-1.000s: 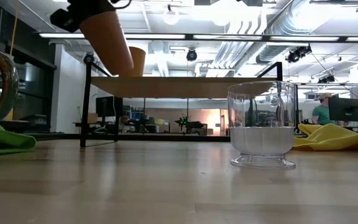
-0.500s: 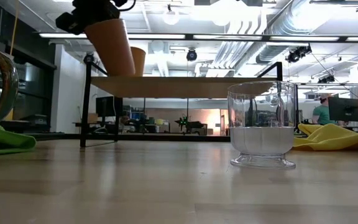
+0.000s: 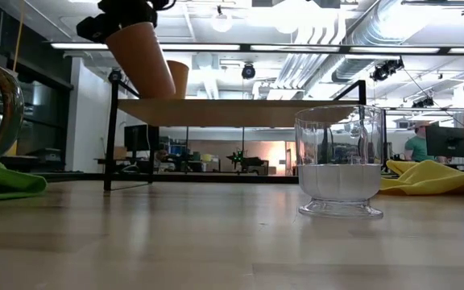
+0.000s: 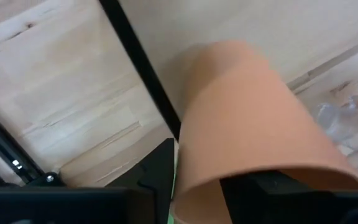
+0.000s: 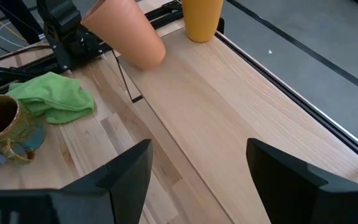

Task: Stack small to large cups/mugs on shelf
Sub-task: Put the orange cup on the shelf, then put the red and white mug on the shelf

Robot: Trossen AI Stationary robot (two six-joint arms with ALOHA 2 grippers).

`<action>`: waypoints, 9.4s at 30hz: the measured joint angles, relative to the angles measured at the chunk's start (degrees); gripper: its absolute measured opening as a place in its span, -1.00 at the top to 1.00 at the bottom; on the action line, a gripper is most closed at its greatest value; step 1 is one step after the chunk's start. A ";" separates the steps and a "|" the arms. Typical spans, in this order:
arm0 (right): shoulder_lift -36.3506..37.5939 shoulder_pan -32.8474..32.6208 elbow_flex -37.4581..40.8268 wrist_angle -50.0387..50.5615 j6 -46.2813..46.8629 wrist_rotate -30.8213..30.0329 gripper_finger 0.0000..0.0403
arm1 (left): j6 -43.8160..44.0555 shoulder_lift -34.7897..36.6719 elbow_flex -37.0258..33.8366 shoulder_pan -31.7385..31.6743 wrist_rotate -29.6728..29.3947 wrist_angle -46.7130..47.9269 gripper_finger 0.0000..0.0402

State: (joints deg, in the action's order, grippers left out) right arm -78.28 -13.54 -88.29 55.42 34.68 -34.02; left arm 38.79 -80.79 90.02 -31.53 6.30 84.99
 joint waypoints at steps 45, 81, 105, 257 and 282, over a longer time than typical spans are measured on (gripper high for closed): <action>0.02 0.00 -0.02 0.92 -0.02 -0.02 -0.25 | -0.90 -3.28 6.66 5.70 -8.95 -7.37 0.44; 0.01 -0.02 -0.02 0.90 1.33 -0.03 -0.25 | -7.50 -3.07 22.18 12.20 -10.20 -6.98 0.44; 0.00 0.00 -0.02 0.52 1.51 -0.38 -0.25 | 58.91 4.02 -32.77 68.82 -65.41 -59.32 1.00; -0.15 -9.23 -0.02 1.96 -6.73 18.09 -0.25 | -19.00 31.81 -53.25 46.16 -28.50 -102.91 -0.20; 9.82 -36.32 32.41 6.13 52.62 30.19 -0.25 | -16.31 31.82 -53.25 46.16 -34.82 -102.80 -0.20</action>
State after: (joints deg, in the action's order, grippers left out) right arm -68.46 -49.87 -55.88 61.55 87.29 -3.83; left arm 22.48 -48.97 36.77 14.63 -28.52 -17.81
